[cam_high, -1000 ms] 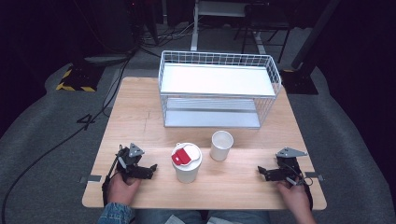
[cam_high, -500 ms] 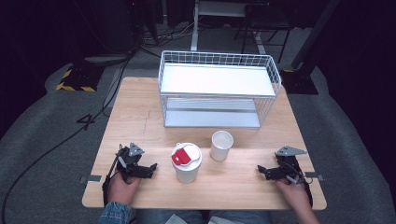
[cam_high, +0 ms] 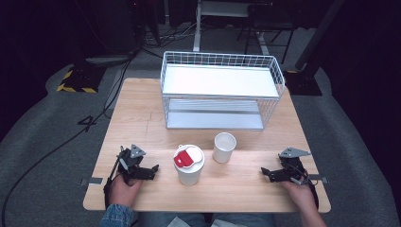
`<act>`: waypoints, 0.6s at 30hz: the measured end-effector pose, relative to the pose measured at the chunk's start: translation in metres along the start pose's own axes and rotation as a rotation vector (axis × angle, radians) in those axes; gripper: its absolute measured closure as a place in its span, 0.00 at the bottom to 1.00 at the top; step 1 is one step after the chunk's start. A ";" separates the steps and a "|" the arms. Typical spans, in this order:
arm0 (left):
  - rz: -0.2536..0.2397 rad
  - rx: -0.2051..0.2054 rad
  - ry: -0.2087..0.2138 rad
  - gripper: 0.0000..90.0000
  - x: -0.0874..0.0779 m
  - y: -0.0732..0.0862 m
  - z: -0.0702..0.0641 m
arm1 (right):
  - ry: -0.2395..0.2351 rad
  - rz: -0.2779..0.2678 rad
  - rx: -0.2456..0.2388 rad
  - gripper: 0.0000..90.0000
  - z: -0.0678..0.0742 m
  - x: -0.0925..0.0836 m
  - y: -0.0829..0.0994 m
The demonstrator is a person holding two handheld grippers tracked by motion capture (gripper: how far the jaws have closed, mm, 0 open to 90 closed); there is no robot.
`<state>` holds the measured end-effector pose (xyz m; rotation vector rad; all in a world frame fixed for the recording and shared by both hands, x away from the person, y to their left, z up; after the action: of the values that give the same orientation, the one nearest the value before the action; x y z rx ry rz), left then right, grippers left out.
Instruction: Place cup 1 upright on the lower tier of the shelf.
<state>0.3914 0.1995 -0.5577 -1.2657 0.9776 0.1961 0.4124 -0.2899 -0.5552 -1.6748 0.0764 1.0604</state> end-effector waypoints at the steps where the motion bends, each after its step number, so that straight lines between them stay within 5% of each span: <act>1: 0.000 0.000 0.000 0.03 0.000 0.000 0.000 | 0.000 -0.001 0.000 0.00 -0.001 0.000 0.000; 18: -0.003 -0.003 -0.003 0.04 0.000 0.000 0.001 | -0.019 -0.067 -0.006 0.09 0.006 -0.015 -0.017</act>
<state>0.3918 0.1998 -0.5575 -1.2691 0.9730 0.1979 0.4091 -0.2850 -0.5331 -1.6610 0.0051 1.0272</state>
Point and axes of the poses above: each handheld gripper's, and its own axes: x roughly forward along the jaws, y roughly out of its underside, z roughly to its left, the point moved 7 cm from there along x, roughly forward along the jaws, and after that the axes turned 3 degrees about -z, right-handed, at the moved point
